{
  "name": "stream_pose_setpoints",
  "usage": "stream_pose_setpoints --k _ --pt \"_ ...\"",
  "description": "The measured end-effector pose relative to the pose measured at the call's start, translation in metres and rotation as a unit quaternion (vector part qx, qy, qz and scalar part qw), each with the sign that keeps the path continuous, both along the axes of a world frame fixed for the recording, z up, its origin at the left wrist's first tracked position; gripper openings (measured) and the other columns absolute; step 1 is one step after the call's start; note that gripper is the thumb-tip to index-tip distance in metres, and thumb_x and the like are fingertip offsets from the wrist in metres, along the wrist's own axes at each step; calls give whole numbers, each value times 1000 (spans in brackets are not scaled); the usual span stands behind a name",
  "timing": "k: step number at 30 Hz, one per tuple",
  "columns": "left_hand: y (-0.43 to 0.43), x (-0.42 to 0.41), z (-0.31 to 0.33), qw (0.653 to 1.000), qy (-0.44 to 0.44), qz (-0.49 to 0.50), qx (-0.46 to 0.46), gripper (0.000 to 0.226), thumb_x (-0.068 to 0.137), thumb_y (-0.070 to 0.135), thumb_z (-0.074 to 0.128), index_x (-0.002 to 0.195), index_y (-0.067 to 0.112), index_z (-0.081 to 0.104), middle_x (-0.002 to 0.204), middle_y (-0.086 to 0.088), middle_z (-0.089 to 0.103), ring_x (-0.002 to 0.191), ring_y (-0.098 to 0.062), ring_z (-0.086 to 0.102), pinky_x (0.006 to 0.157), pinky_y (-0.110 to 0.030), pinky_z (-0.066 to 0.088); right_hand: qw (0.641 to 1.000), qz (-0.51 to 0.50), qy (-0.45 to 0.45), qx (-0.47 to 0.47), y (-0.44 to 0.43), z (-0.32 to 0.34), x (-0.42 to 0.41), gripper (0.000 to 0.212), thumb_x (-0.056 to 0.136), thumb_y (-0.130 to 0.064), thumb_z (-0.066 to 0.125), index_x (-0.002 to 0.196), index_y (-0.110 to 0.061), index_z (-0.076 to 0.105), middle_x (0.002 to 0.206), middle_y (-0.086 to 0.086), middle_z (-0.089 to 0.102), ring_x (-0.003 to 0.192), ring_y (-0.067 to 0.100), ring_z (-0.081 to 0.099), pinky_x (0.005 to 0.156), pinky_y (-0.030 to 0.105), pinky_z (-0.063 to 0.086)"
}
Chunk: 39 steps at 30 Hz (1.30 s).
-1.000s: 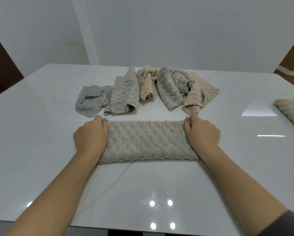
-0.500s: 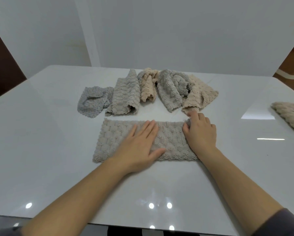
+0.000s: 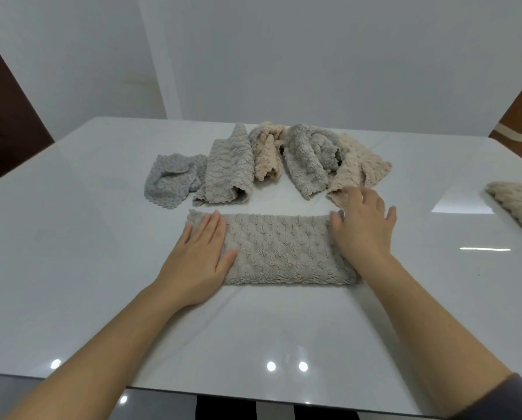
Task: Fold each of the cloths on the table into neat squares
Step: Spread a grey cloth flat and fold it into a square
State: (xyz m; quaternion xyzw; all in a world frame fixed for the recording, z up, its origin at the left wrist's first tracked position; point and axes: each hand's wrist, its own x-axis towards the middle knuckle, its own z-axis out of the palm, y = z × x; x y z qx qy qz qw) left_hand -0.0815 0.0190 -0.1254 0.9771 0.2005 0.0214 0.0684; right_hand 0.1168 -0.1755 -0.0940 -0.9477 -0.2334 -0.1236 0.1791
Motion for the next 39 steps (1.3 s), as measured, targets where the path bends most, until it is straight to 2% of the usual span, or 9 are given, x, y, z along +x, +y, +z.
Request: stream_pose_setpoints --k 3,6,9,12,17,22,30,36,39 --pt "0 -1 0 1000 -5 -1 -3 90 77 61 -16 155 17 -9 161 3 -17 146 -7 -21 121 -33 -10 997 56 -47 8 23 24 -34 51 97 -30 44 145 -19 32 159 8 20 150 27 6 118 57 -2" --pt "1 -1 0 1000 -11 -4 -6 89 76 57 -15 155 17 -8 162 3 -16 146 -6 -20 120 -32 -11 986 160 -52 -9 55 25 -74 53 101 -34 32 151 -18 23 163 4 9 151 22 -4 120 55 -3" --pt "1 -1 -1 1000 -18 -3 -5 89 76 55 -16 155 17 -6 162 3 -15 146 -6 -19 120 -32 -10 978 206 -15 -37 82 3 -94 54 104 -29 25 155 -15 14 164 3 3 150 21 -9 119 55 -4" --pt "1 -1 -2 1000 -22 1 -8 88 76 53 -15 155 16 -5 162 3 -15 146 -6 -18 121 -32 -10 976 200 17 -79 92 -17 -96 55 105 -29 22 155 -13 8 164 4 -1 150 23 -10 119 55 -5" --pt "1 0 -3 1000 -18 4 -7 89 76 53 -14 155 16 -6 162 3 -15 147 -7 -18 121 -33 -10 977 192 28 -85 74 -21 -89 59 103 -40 23 154 -14 15 163 7 9 151 25 -5 119 56 -3" --pt "0 -1 -2 1000 -18 6 -10 87 76 54 -14 155 17 -9 161 4 -18 146 -6 -20 120 -32 -11 980 165 50 -104 40 -21 -65 61 102 -46 20 155 -16 13 163 6 9 151 26 -3 119 55 -1" --pt "0 -2 -1 1000 -10 5 -5 86 77 53 -14 155 17 -9 161 4 -18 146 -6 -20 120 -32 -10 966 179 82 -166 8 -19 -38 73 100 -55 10 156 -9 -2 163 7 -10 150 23 -14 121 42 -8" --pt "-4 -1 6 999 -4 20 -25 73 88 46 0 155 16 -5 162 2 -15 147 -7 -19 120 -34 -11 963 174 95 -184 -6 -17 -29 71 102 -52 12 155 -8 -3 163 8 -12 149 22 -14 122 40 -6" --pt "-27 15 24 991 -115 66 -24 63 99 40 16 156 14 10 164 -5 -1 150 -17 -10 121 -41 -8 963 174 86 -185 -5 -18 -29 70 102 -51 12 156 -8 -2 163 8 -10 150 23 -12 122 41 -5"
